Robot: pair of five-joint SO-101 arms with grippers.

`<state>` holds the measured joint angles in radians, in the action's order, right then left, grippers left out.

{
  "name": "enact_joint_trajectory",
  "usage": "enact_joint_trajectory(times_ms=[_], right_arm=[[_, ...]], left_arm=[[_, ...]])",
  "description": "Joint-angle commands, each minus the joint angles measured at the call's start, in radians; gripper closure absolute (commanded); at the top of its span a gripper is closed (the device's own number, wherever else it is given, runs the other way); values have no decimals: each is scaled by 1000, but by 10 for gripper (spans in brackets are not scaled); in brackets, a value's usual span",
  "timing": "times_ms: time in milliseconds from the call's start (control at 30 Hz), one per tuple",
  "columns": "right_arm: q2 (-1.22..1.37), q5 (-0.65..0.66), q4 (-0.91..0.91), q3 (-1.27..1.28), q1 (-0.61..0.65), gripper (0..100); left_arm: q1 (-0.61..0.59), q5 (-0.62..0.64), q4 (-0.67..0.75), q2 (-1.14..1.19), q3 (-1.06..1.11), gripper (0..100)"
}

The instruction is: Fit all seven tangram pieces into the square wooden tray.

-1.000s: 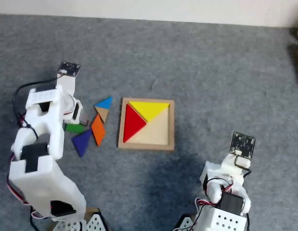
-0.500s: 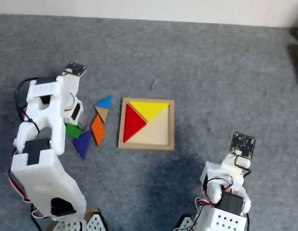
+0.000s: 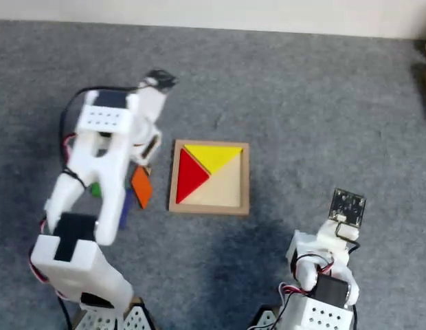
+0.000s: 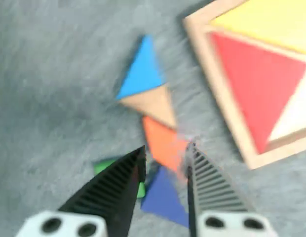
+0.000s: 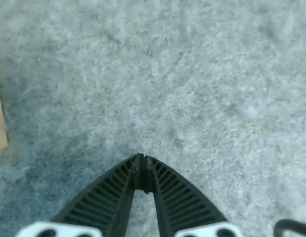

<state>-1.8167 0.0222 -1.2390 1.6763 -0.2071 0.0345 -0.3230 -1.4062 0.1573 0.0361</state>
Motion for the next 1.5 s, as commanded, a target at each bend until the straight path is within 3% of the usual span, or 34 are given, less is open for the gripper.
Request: enact_joint_trajectory(times_ms=[0, 167, 333, 533, 667, 833, 1100, 1300, 1467], right_arm=[[-4, 6, 19, 116, -12, 993], [-4, 6, 19, 116, -12, 993], [-4, 6, 22, 116, -12, 993], [-4, 6, 24, 116, -12, 993], [-4, 6, 24, 116, -12, 993], [-4, 6, 24, 116, -12, 993], [-4, 6, 24, 116, -12, 993], [-4, 6, 24, 116, -12, 993], [-4, 6, 24, 116, -13, 993]], left_arm=[[71, 35, -6, -51, -59, 863], [12, 38, -57, -61, -102, 854], [-127, 34, -192, -62, -165, 747], [-254, -28, -253, -85, -179, 748], [-334, -38, -245, -196, -71, 745], [-389, -103, -83, -311, 170, 743], [-400, -98, 229, -312, 433, 712], [-401, -97, 338, -183, 440, 713], [-400, -97, 345, 5, 332, 745]])
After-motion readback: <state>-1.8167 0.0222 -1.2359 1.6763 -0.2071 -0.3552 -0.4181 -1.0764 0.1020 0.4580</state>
